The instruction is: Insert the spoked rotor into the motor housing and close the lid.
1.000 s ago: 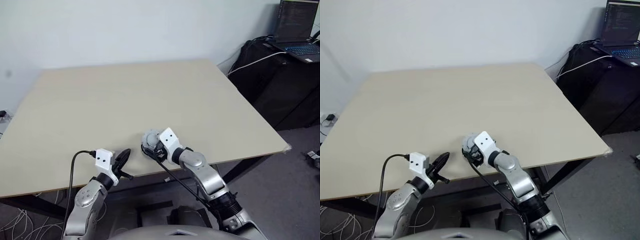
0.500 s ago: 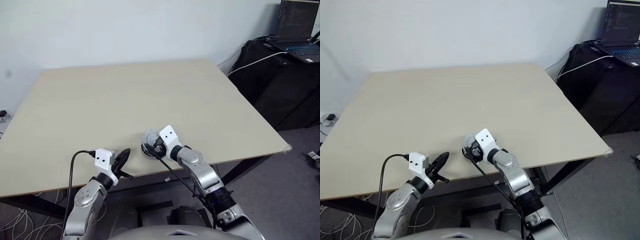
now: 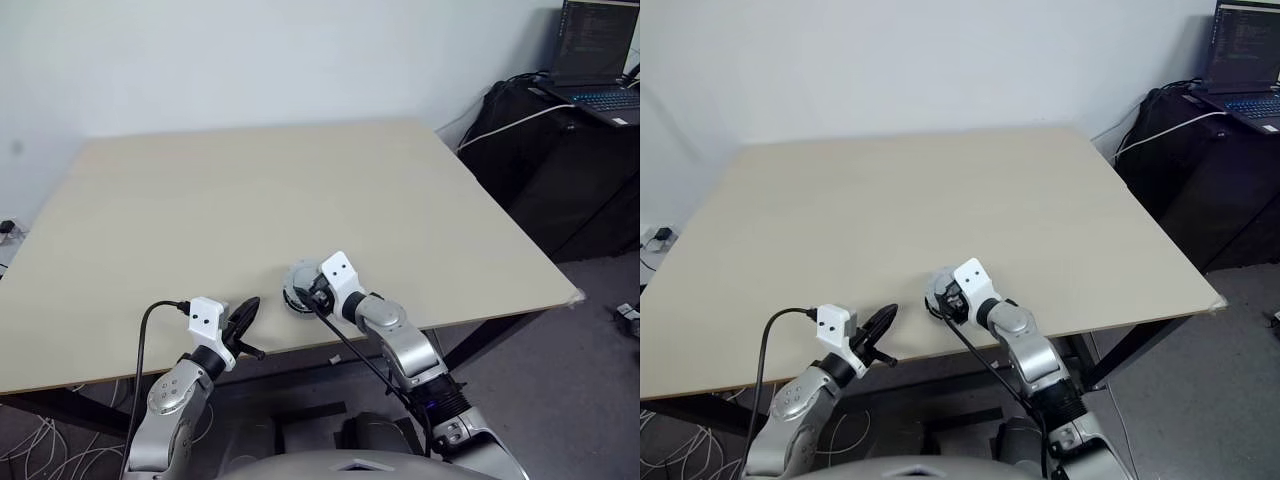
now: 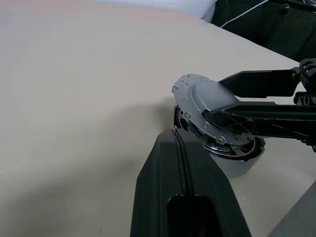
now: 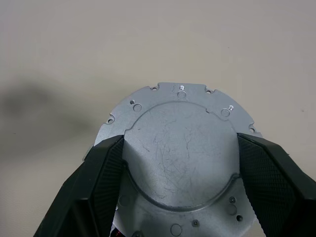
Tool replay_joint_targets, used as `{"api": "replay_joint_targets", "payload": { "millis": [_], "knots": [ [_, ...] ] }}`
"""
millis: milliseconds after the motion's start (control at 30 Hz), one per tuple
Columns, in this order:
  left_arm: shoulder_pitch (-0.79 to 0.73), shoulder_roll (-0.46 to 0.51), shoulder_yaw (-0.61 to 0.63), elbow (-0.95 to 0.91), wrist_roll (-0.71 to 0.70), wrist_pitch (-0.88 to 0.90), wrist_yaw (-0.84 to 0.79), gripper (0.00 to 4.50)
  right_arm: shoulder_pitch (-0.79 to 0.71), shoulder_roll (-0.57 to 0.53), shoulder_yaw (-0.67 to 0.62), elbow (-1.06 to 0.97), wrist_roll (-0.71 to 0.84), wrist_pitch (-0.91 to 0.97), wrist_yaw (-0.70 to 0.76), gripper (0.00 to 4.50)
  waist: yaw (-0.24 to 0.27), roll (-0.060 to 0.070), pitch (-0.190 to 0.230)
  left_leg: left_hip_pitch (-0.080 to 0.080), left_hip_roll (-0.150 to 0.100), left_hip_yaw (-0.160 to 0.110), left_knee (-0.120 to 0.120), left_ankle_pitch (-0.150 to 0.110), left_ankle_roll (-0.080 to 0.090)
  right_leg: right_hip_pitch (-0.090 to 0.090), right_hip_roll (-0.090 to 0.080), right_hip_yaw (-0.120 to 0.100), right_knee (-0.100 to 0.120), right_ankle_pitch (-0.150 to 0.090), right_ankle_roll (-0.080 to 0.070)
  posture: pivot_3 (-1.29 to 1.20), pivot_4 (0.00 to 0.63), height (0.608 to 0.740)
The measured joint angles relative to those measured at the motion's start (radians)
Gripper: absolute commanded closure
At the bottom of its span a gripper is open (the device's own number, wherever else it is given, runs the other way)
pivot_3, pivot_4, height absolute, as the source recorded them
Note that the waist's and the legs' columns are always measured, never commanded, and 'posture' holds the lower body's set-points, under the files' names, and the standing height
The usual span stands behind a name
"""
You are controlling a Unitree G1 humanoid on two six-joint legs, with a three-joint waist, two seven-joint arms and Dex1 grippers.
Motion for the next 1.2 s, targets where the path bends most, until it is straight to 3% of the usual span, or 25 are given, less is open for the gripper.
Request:
{"api": "replay_joint_targets", "payload": {
  "millis": [1200],
  "knots": [
    [0.004, -0.004, -0.009, -0.006, 0.000, 0.000, 0.002, 4.50, -0.106, -0.138, 0.111, -0.062, -0.029, 0.222, 0.218, 1.29, 0.000, 0.003, -0.012, 0.002, 0.000, 0.000, 0.000, 0.000, 0.000, 0.001, 0.000, 0.000, 0.000, 0.000, 0.000, 0.00, 0.000, 0.740]
  ]
}}
